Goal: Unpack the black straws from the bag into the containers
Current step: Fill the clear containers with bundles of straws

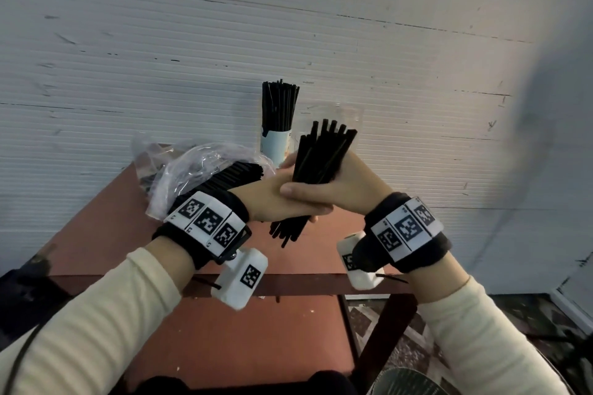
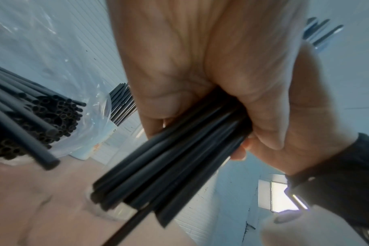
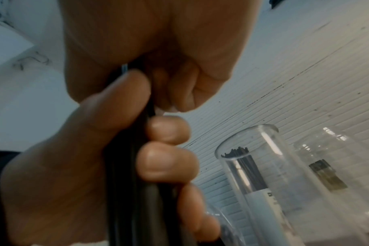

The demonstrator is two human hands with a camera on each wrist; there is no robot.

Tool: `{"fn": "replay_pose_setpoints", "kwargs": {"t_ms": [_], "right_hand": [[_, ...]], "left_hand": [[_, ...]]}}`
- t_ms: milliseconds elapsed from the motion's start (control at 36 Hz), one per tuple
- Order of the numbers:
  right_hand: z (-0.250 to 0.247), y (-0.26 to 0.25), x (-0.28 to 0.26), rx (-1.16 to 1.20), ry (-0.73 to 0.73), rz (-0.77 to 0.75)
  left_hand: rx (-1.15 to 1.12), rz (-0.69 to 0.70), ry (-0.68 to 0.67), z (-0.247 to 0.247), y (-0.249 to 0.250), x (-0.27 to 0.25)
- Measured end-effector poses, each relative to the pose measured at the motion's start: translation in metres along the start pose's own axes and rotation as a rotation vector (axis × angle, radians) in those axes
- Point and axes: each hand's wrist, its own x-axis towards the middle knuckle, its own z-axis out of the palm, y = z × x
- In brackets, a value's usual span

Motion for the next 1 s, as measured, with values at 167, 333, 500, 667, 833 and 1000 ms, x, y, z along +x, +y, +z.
{"fn": "replay_pose_setpoints", "kwargs": {"t_ms": [167, 333, 500, 667, 833, 1000], "right_hand": [[-0.008, -0.005, 0.016, 0.002, 0.210, -0.051], [-0.056, -0.013, 0.041, 0.181, 0.562, -0.055], [-0.091, -0.005, 0.070, 0.202, 0.772, 0.016], [-0.085, 0.020, 0.095, 0.083, 0.633, 0.107], [-0.067, 0.049, 0.111, -0.063, 0.324, 0.251], [-0.054, 0.067, 0.115, -0.107, 0.022, 0.541]], "left_hand": [[-0.103, 0.032, 0.135, 0.001, 0.006, 0.018], [0.015, 0.067, 0.555, -0.007, 0.000, 0.044], [-0.011, -0.196, 0.414, -0.019, -0.016, 0.075], [0.078, -0.293, 0.350, -0.029, -0.028, 0.086], [0.085, -0.294, 0.344, -0.033, -0.036, 0.085], [0.105, -0.290, 0.371, -0.031, -0.039, 0.083]]}}
